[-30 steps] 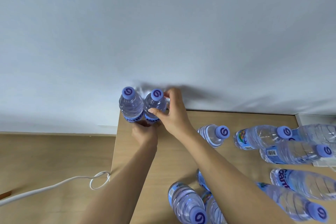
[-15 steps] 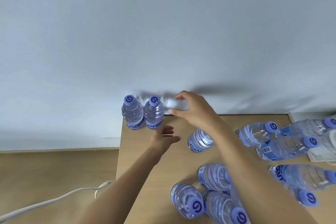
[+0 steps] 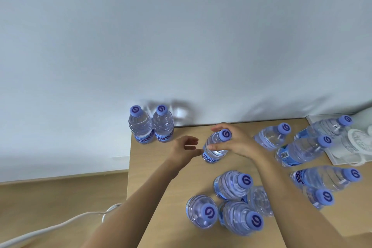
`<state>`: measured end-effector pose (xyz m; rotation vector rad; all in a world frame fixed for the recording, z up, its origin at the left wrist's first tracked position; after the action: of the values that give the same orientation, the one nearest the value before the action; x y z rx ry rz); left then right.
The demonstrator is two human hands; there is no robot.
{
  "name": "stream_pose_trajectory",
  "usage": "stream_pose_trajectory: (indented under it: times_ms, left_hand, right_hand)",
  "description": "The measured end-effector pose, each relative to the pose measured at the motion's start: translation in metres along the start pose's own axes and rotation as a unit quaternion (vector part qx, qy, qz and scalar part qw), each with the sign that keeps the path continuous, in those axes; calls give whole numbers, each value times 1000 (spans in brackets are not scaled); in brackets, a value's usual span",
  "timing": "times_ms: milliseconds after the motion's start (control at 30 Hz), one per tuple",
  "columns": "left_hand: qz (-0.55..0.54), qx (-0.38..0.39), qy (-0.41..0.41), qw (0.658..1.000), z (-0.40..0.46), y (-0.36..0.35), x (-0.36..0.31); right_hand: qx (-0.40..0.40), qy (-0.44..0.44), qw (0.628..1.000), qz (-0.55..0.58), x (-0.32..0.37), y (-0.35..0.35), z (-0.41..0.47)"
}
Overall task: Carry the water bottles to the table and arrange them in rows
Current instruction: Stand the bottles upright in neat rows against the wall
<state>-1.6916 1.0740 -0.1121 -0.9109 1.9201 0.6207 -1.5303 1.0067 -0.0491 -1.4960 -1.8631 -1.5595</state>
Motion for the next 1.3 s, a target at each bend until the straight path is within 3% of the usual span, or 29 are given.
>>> stream_pose_trajectory:
  times_ms: [267, 400, 533, 667, 833, 900, 1000, 1067, 1200, 1300]
  left_hand:
    - [-9, 3, 8, 1000, -10, 11, 4]
    - [6, 46, -4, 999, -15, 8, -8]
    - [30, 138, -61, 988, -25, -3, -36]
    - [-5, 153, -89, 984, -42, -8, -65]
    - [-54, 88, -145, 984, -64, -7, -99]
    - [-75, 40, -156, 984, -70, -4, -106]
    - [-69, -43, -168, 982, -74, 1, -112]
    - [-41, -72, -178, 981, -76, 3, -115]
    - [8, -60, -180, 982, -81, 3, -115]
    - [25, 2, -181, 983, -83, 2, -119]
  right_hand:
    - [-69, -20, 984, 160, -9, -8, 2]
    - [-49, -1, 973, 225, 10, -1, -2]
    - [-19, 22, 956, 293, 49, 9, -7]
    - [-8, 43, 940, 338, 93, 23, -13]
    - [-11, 35, 914, 405, 129, 34, -19]
    - [-59, 40, 911, 406, 138, 37, -24]
    - [-166, 74, 933, 312, 147, 43, -32]
    - [-192, 82, 929, 306, 149, 41, -35]
    - [-186, 64, 913, 357, 150, 40, -36]
    - [-142, 78, 916, 367, 154, 41, -35]
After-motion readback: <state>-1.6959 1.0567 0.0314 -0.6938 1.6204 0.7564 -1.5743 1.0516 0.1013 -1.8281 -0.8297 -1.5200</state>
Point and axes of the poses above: each hand's wrist, its own z-axis towards the middle knuckle, its own y-axis out of the back of the hand, x = y × z, the point moved 7 cm from there along z, towards the middle knuckle, and after that the axes turned 3 degrees about -x, right-handed, at the moved point
